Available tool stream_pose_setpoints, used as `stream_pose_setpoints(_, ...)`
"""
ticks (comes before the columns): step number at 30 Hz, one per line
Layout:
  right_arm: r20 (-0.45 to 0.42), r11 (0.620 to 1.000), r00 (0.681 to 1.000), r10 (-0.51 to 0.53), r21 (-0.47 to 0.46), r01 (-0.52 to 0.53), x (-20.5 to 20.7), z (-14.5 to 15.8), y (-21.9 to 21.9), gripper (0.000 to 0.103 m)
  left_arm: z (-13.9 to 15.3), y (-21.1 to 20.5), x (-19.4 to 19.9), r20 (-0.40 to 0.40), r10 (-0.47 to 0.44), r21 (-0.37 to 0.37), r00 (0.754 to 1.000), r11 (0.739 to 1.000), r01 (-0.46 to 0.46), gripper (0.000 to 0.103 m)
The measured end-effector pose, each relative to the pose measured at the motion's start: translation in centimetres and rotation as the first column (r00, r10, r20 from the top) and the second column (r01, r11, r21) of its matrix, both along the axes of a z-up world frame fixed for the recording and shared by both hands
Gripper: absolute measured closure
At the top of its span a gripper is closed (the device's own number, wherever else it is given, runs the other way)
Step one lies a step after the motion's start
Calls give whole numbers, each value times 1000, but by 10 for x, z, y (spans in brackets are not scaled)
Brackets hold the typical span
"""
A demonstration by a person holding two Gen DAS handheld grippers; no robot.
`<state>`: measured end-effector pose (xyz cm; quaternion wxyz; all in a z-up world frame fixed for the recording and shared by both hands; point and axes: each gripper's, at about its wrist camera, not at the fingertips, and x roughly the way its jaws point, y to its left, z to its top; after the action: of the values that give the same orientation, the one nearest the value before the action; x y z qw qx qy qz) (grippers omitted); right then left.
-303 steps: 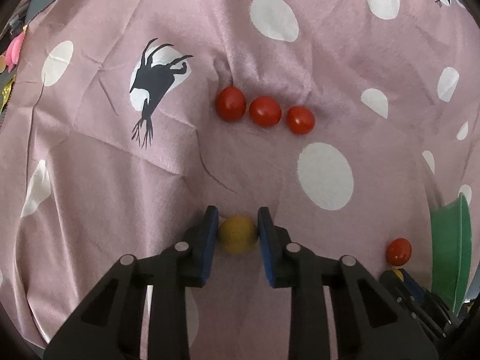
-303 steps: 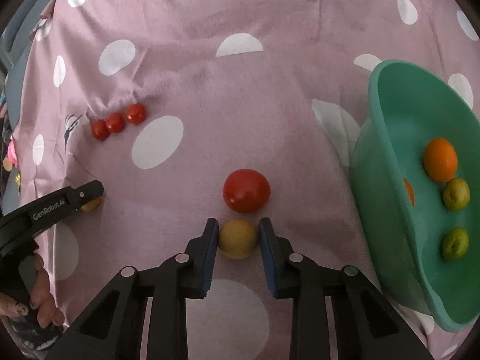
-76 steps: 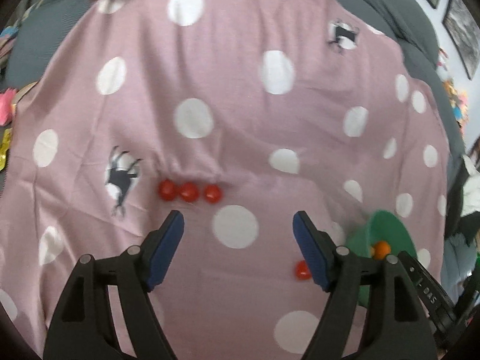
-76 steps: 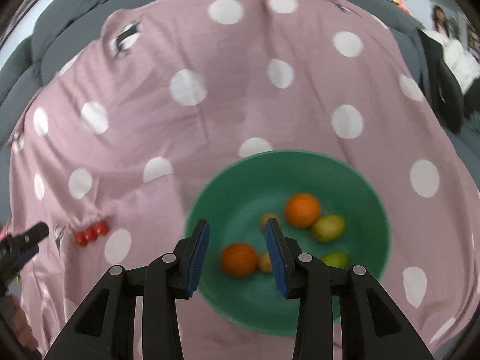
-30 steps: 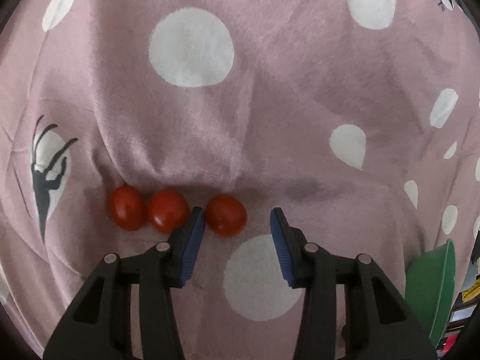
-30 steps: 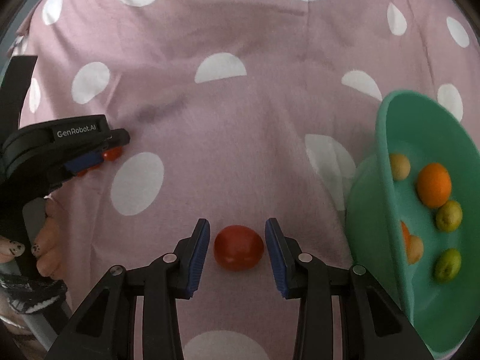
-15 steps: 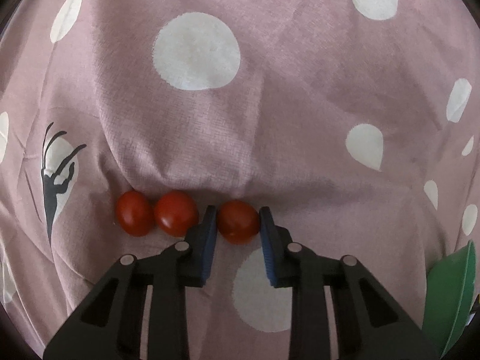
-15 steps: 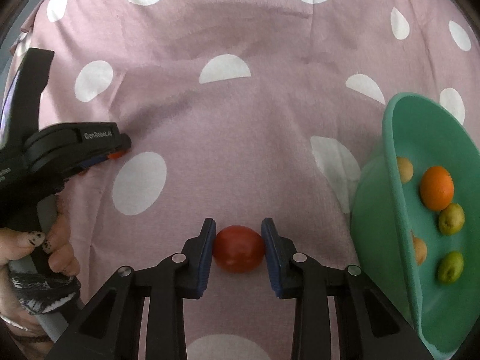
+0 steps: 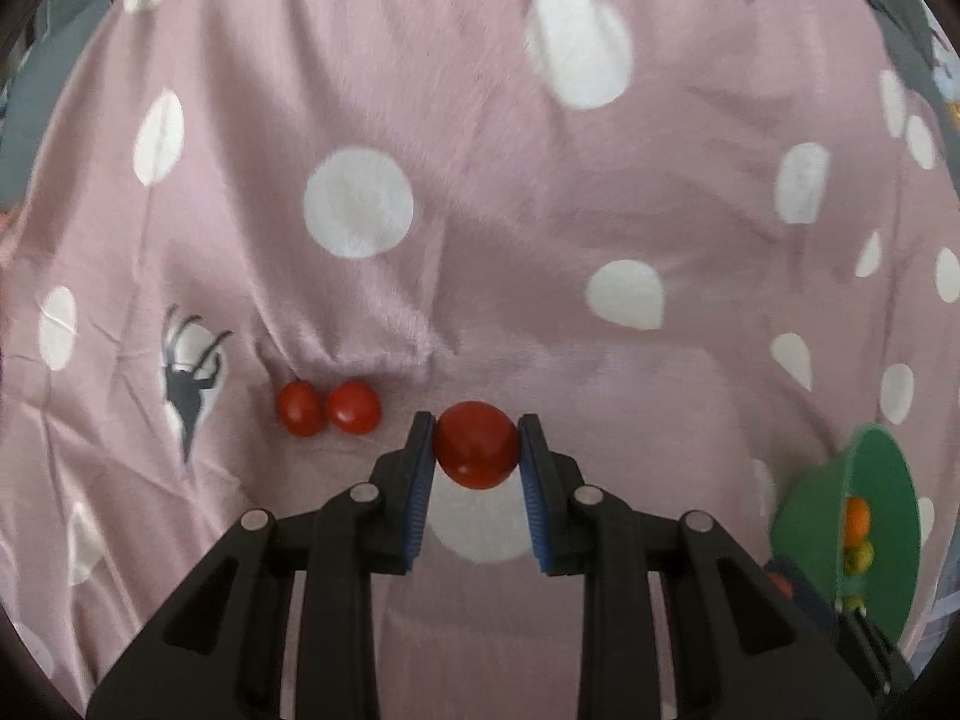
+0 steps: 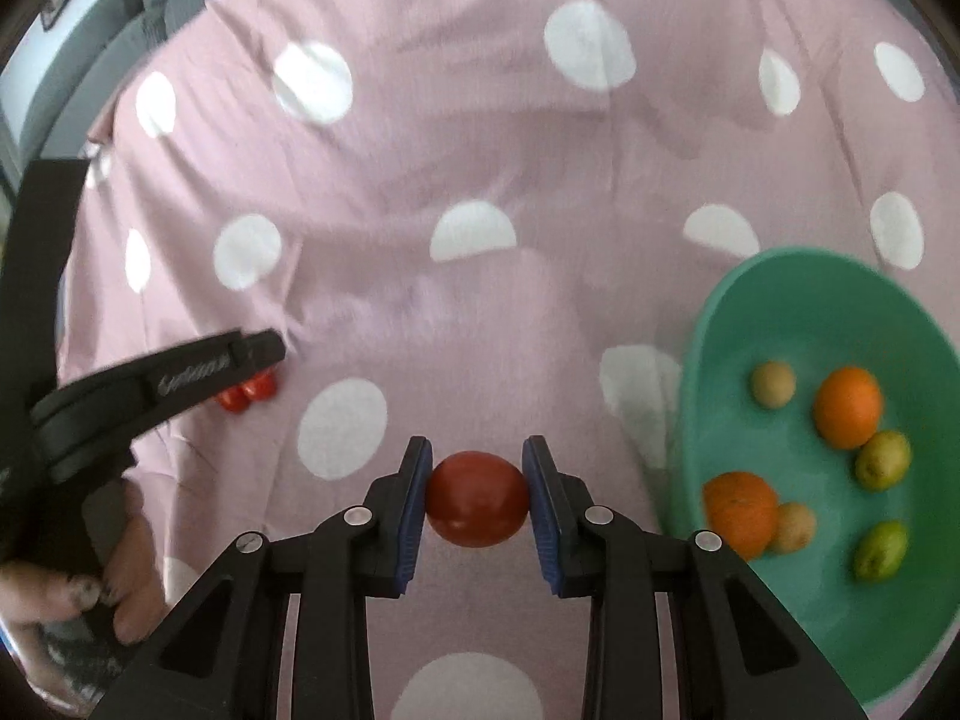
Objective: Organize fruits
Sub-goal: 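Carry the held tomatoes over the green bowl with both tools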
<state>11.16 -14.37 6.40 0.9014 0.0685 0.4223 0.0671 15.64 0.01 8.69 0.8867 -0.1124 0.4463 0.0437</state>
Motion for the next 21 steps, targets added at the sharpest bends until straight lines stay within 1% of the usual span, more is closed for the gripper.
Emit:
stream_pose_setpoints(4, 48, 1000, 999, -13, 28, 12, -8, 15, -13, 70, 16, -3, -22, 27, -33, 4, 999, 999, 33, 76)
stream_pose_setpoints(5, 59, 999, 998, -24, 35, 22, -10, 18, -17, 70, 20, -3, -19, 35, -43, 2, 998, 999, 43, 76)
stream_pose_setpoints(9, 81, 995, 993, -80, 64, 75, -15, 27, -39, 70, 30, -25, -45, 57, -106, 3, 993, 994, 106, 76)
stream_pose_setpoints(13, 85, 987, 985, -150, 76, 144, -19, 30, -62, 70, 27, -54, -52, 55, -182, -7, 982, 983, 182, 76)
stream_pose_setpoints(15, 84, 980, 978, -189, 81, 182, -23, 31, -76, 70, 24, -75, -54, 45, -234, 1, 971, 972, 234, 76)
stream_pose_setpoints(17, 79, 971, 969, -234, 66, 229, -26, 31, -88, 70, 25, -90, -59, 41, -276, 17, 960, 961, 276, 76)
stream_pose_setpoints(21, 63, 950, 949, -309, 65, 305, -33, 28, -115, 70, 24, -127, -59, 32, -374, 33, 927, 927, 373, 76)
